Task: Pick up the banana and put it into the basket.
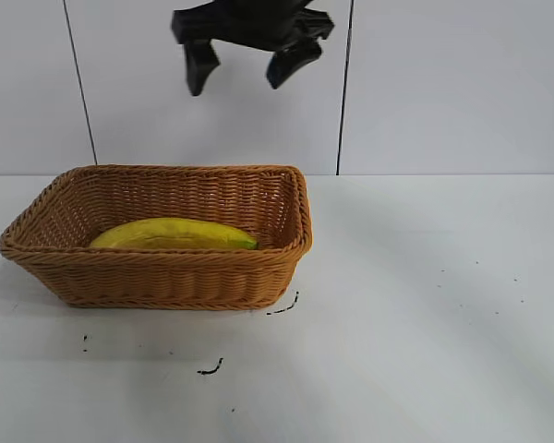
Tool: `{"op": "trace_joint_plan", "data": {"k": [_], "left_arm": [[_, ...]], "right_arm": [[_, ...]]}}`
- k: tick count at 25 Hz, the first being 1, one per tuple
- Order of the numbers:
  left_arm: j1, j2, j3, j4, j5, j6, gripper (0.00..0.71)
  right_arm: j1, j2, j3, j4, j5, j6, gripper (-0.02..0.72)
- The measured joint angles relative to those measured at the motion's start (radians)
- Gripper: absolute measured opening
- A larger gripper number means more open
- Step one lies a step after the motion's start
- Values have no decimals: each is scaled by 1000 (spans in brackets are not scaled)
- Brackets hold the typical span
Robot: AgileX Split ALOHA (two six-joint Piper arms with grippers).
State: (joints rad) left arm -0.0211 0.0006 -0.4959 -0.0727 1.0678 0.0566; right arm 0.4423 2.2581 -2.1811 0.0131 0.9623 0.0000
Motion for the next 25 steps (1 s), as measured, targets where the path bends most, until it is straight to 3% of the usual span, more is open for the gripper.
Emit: {"op": "trace_joint_plan", "data": {"k": [3, 11, 19, 25], "left_arm": [[0, 0, 0, 0, 0, 0, 690], [0, 0, 0, 0, 0, 0, 690], [0, 0, 0, 1, 0, 0, 690], [0, 0, 0, 1, 0, 0, 690]], "right_arm": [[-96, 0, 0, 1, 95, 5, 692], [-336, 0, 0, -2, 239, 0, 692], [-439, -6, 7, 6, 253, -13, 692], [-440, -171, 213, 15, 252, -28, 692]]}}
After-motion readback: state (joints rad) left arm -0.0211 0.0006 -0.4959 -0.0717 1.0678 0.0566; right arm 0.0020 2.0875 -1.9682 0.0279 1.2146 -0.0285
